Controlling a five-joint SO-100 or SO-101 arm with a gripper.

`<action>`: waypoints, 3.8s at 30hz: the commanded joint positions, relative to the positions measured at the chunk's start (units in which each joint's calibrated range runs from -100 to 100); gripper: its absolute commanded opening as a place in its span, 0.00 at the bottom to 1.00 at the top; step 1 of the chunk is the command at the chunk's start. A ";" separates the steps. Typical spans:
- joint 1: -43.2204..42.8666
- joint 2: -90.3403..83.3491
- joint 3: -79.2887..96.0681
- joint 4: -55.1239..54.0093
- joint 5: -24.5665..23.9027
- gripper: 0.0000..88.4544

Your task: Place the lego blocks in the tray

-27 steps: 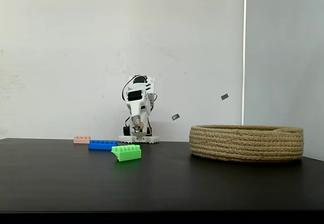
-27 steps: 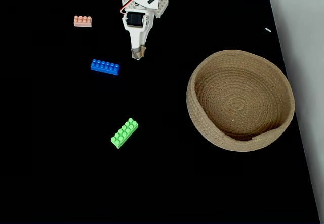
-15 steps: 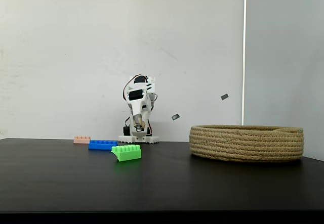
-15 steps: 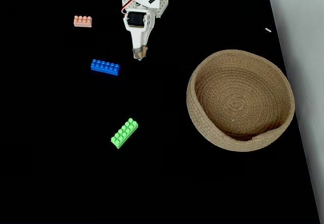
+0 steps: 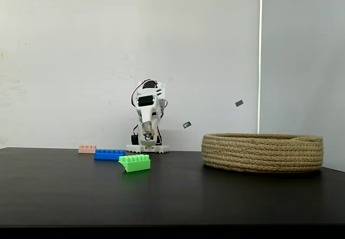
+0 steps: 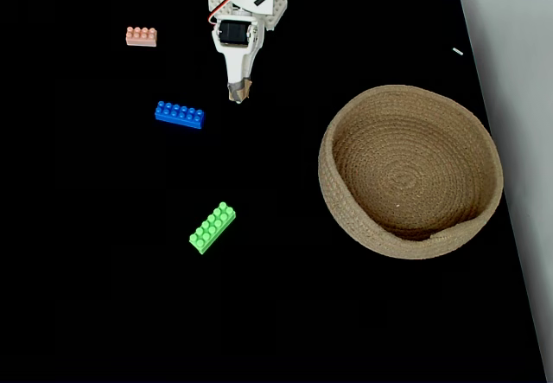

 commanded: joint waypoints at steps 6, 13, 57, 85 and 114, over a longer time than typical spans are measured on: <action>0.45 -0.75 -0.03 -0.86 0.78 0.00; 0.12 -0.75 -0.13 -0.86 0.34 0.00; 51.89 66.49 -61.96 32.30 29.74 0.33; 67.88 78.19 -56.94 17.30 40.10 0.34; 61.78 72.68 -41.44 7.39 39.61 0.00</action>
